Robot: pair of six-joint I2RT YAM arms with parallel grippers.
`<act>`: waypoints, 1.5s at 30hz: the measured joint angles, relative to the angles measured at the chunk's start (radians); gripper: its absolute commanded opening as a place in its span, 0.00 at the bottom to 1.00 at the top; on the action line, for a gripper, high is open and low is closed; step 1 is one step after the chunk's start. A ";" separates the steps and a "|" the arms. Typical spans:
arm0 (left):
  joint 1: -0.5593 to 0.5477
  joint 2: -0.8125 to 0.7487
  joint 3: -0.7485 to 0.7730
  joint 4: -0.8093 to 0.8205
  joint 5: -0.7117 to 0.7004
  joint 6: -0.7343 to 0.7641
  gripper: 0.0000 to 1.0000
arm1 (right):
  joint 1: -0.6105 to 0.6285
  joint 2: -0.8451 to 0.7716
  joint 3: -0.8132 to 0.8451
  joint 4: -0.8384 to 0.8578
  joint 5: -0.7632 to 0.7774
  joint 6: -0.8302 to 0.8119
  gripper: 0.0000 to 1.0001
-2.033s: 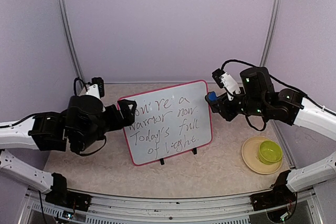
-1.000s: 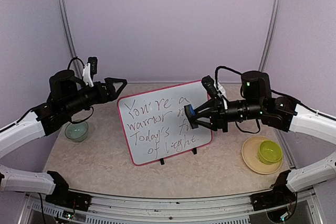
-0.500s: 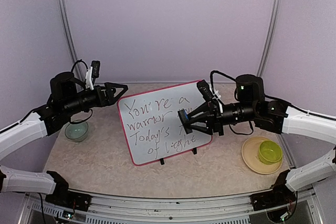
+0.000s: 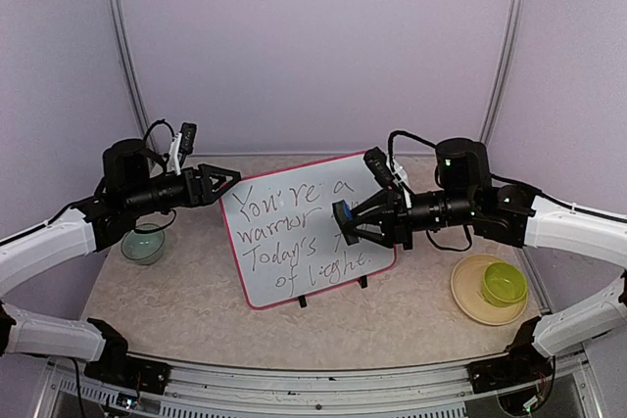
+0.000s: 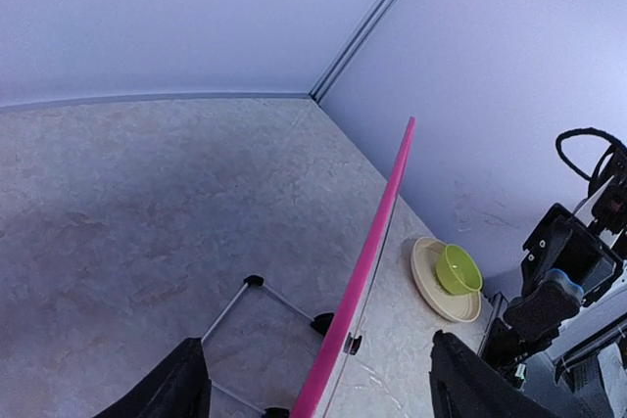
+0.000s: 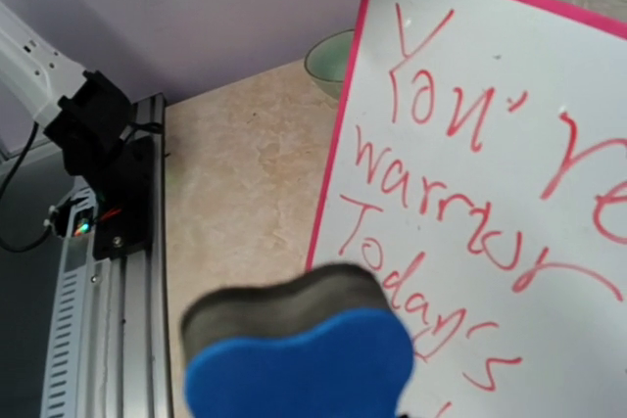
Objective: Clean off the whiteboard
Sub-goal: Rotate the whiteboard at the center of the board.
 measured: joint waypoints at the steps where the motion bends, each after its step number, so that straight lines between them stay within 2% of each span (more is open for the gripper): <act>1: 0.000 0.000 -0.007 0.001 0.003 0.000 0.71 | 0.000 0.000 0.000 0.000 0.003 0.000 0.35; 3: 0.000 0.007 -0.013 0.000 0.011 0.003 0.66 | 0.000 -0.001 0.000 -0.002 0.013 0.000 0.35; 6: 0.000 0.024 -0.013 0.000 0.026 0.008 0.55 | 0.000 -0.004 0.000 -0.013 0.027 -0.001 0.35; 11: 0.000 0.030 -0.014 0.008 0.036 0.013 0.45 | 0.002 -0.009 0.000 -0.027 0.047 -0.002 0.35; 19: -0.001 0.025 -0.059 0.076 0.051 -0.003 0.15 | 0.011 -0.009 0.014 -0.059 0.083 -0.005 0.35; 21: -0.008 0.021 -0.080 0.104 0.049 -0.003 0.06 | 0.017 -0.007 0.029 -0.068 0.104 -0.005 0.34; 23: -0.039 0.010 -0.105 0.132 0.040 0.000 0.02 | 0.025 -0.003 0.047 -0.077 0.132 -0.005 0.34; 30: -0.207 -0.071 -0.187 0.181 -0.159 -0.051 0.01 | 0.056 0.034 0.121 -0.120 0.253 -0.009 0.34; 36: -0.407 -0.139 -0.261 0.230 -0.470 -0.119 0.04 | 0.122 0.080 0.155 -0.159 0.369 -0.036 0.34; 40: -0.548 -0.125 -0.264 0.247 -0.680 -0.161 0.04 | 0.203 0.134 0.194 -0.203 0.484 -0.064 0.34; 43: -0.619 -0.077 -0.232 0.249 -0.803 -0.186 0.08 | 0.245 0.166 0.227 -0.238 0.563 -0.081 0.34; 45: -0.658 -0.042 -0.204 0.248 -0.866 -0.204 0.15 | 0.264 0.173 0.242 -0.254 0.601 -0.086 0.34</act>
